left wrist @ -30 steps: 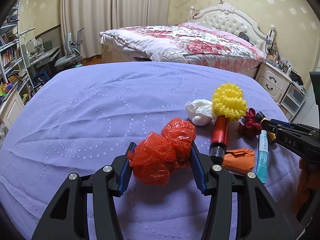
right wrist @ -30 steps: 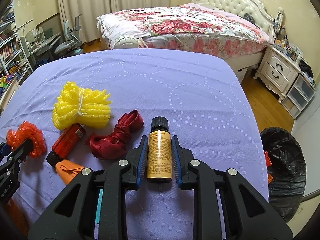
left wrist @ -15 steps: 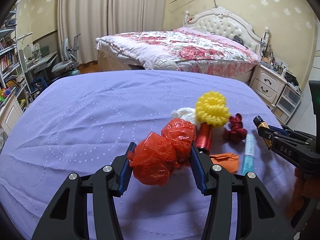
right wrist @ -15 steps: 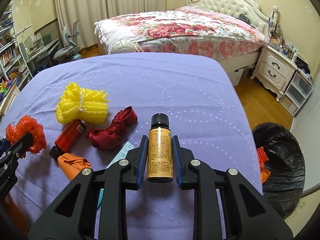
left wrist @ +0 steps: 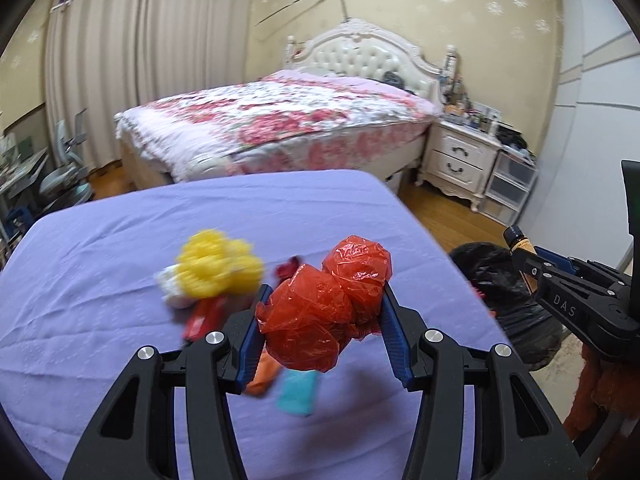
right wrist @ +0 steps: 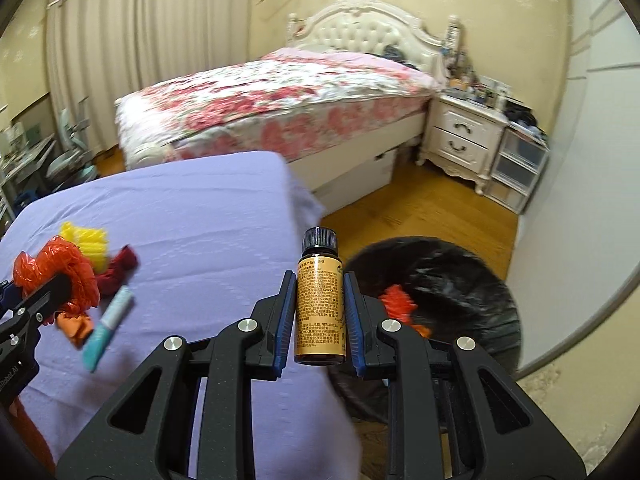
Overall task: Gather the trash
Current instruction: 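Carry the amber bottle and red plastic bag over the black bin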
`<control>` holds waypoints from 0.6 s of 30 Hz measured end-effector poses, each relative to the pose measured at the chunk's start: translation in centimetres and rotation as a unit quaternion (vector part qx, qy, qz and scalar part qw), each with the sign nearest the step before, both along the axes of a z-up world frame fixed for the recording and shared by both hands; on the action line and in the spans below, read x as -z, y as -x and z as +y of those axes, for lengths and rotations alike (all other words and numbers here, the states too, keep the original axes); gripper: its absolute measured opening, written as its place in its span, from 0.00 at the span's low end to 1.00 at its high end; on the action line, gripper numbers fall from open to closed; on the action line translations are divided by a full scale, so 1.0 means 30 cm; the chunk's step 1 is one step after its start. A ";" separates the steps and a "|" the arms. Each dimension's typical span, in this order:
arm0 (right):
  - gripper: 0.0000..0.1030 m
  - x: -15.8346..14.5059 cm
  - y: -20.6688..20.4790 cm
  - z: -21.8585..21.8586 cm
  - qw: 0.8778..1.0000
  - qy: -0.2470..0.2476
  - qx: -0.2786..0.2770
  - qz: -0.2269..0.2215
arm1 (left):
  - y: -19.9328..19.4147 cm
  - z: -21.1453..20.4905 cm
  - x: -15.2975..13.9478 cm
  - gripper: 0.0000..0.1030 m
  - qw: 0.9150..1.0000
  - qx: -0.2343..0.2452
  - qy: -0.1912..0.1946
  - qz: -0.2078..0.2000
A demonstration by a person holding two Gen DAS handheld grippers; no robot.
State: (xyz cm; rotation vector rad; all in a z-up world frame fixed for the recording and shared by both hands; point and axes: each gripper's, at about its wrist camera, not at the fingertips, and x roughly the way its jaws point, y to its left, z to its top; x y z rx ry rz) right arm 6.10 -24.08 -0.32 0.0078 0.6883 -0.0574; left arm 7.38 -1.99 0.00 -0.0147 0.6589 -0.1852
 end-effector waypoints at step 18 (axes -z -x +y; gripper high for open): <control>0.23 0.106 -0.034 -0.341 0.994 -0.016 0.108 0.005 | -0.199 -0.521 0.079 0.50 0.993 0.108 -0.039 0.011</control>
